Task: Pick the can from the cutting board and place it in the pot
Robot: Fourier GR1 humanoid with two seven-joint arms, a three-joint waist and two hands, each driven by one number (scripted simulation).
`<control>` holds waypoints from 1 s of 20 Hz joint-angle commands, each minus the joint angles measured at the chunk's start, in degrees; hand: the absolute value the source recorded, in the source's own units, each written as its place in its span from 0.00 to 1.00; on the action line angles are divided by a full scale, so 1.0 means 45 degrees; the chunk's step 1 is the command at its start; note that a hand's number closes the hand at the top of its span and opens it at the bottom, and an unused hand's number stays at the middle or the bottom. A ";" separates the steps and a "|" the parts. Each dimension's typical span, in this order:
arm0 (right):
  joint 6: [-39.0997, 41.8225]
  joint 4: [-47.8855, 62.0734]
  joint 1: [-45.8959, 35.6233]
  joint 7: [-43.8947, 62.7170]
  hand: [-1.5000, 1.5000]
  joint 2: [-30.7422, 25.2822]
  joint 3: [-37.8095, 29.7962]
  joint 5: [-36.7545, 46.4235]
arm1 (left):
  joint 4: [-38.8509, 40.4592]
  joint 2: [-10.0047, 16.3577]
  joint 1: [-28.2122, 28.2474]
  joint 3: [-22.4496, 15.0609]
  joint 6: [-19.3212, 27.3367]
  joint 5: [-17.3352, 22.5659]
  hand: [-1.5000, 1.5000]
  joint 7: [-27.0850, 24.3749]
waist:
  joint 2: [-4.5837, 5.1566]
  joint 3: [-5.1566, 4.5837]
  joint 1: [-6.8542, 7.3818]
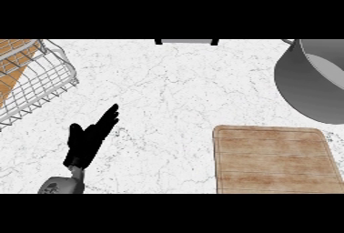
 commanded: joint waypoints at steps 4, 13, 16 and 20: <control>-0.0426 -0.0123 -0.1976 0.1020 1.00 -0.0789 0.0747 0.0938 | 0.0494 -0.0302 -0.0534 0.0040 0.0509 -0.0501 0.50 0.0062 | -0.0045 -0.0050 -0.0098; -0.1647 -0.0557 -0.5497 0.4570 1.00 -0.0194 0.2761 0.3126 | 0.0216 0.0107 -0.0124 0.0105 -0.0105 -0.0377 0.50 -0.0134 | -0.0012 -0.0061 0.0193; -0.2168 -0.0133 -0.6091 0.5014 1.00 0.0387 0.3461 0.4020 | -0.0176 -0.0252 -0.0445 -0.0063 -0.0067 -0.0198 0.50 0.0428 | 0.0035 -0.0046 0.0317; -0.2322 0.0544 -0.6878 0.5058 1.00 0.0661 0.3951 0.4805 | 0.0464 -0.0489 -0.1204 -0.0145 0.0171 -0.0522 0.50 0.0458 | 0.0131 -0.0027 0.0353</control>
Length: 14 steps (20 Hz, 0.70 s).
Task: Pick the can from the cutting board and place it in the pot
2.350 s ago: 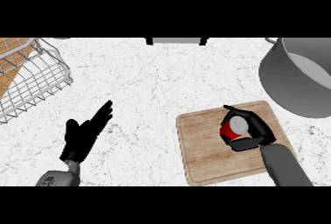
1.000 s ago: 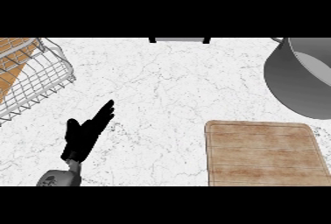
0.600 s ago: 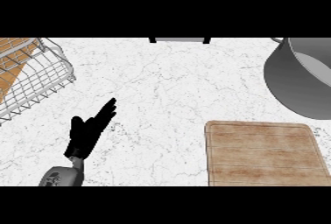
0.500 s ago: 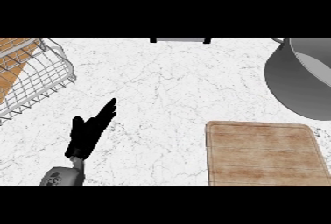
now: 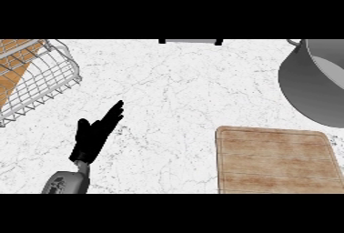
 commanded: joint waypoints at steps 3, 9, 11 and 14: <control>-0.1399 0.0365 -0.0981 0.1065 1.00 0.1032 0.1478 0.1853 | -0.0258 -0.0077 0.0507 -0.0237 0.0075 -0.0264 0.50 -0.0223 | 0.0028 0.0003 0.0117; -0.2861 0.0868 -0.1832 0.3426 1.00 0.1275 0.3505 0.4408 | 0.0405 -0.0389 -0.0339 -0.0316 0.0083 -0.0311 0.50 -0.0223 | 0.0186 -0.0004 0.0335; -0.2008 0.1551 -0.1822 0.3484 1.00 0.1332 0.3720 0.4664 | 0.0212 -0.0128 -0.0747 0.0137 -0.0134 0.0115 0.50 0.0102 | 0.0179 0.0013 0.0304; -0.0046 0.2409 -0.2109 0.4509 1.00 0.1724 0.4026 0.4900 | 0.0267 -0.0196 -0.0026 -0.0188 -0.0251 -0.0055 0.50 -0.0299 | 0.0189 0.0004 0.0409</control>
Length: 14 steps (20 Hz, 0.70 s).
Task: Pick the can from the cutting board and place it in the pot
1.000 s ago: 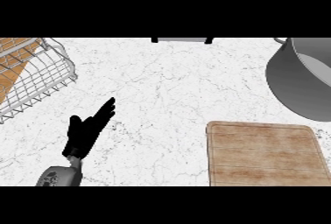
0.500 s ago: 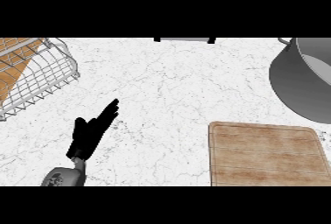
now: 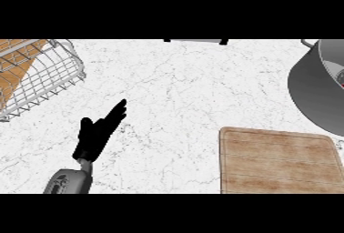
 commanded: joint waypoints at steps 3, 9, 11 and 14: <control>0.2132 0.1580 -0.0859 0.2803 0.00 0.0818 0.0522 0.0633 | -0.0007 -0.0200 -0.0434 -0.0204 0.0043 -0.0130 0.50 0.0216 | 0.0102 0.0029 0.0162; 0.1572 0.1231 -0.0772 0.1384 0.00 0.1494 -0.0736 -0.0609 | -0.0052 -0.0131 -0.0148 -0.0132 0.0124 -0.0200 0.50 0.0245 | 0.0049 0.0066 -0.0077; 0.0866 0.0834 -0.0914 0.0731 0.00 0.1562 -0.1844 -0.1718 | -0.0138 0.0030 0.0067 0.0121 -0.0034 0.0066 0.50 0.0054 | -0.0022 0.0072 -0.0188; 0.0209 0.0445 -0.1350 0.0155 0.00 0.1719 -0.3474 -0.3332 | -0.0040 -0.0192 0.0290 -0.0093 0.0212 -0.0190 0.50 -0.0110 | -0.0041 0.0084 -0.0269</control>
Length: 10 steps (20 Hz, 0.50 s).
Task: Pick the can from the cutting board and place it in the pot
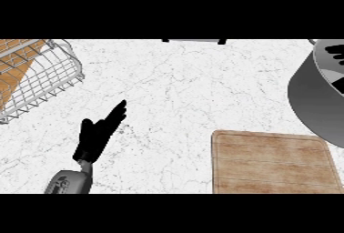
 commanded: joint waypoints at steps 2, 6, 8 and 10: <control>-0.1286 -0.0449 -0.0131 -0.1167 0.00 0.0199 -0.2597 -0.2552 | 0.0075 -0.0126 0.0060 0.0097 0.0019 0.0150 0.50 -0.0061 | -0.0026 0.0011 -0.0239; -0.1856 -0.0485 0.0204 -0.1692 0.00 -0.0630 -0.4148 -0.3989 | -0.0131 0.0022 0.0175 0.0126 0.0003 0.0116 0.50 0.0128 | -0.0035 0.0000 -0.0276; -0.2264 -0.0526 0.0262 -0.1783 0.00 -0.0840 -0.4719 -0.4500 | 0.0342 0.0026 -0.0150 0.0399 -0.0069 0.0291 0.50 -0.0150 | 0.0022 -0.0015 -0.0313; -0.2682 -0.0655 0.0203 -0.1937 0.00 -0.1146 -0.5269 -0.4983 | 0.0189 -0.0068 0.0014 0.0180 0.0002 0.0134 0.50 -0.0036 | 0.0040 -0.0006 -0.0192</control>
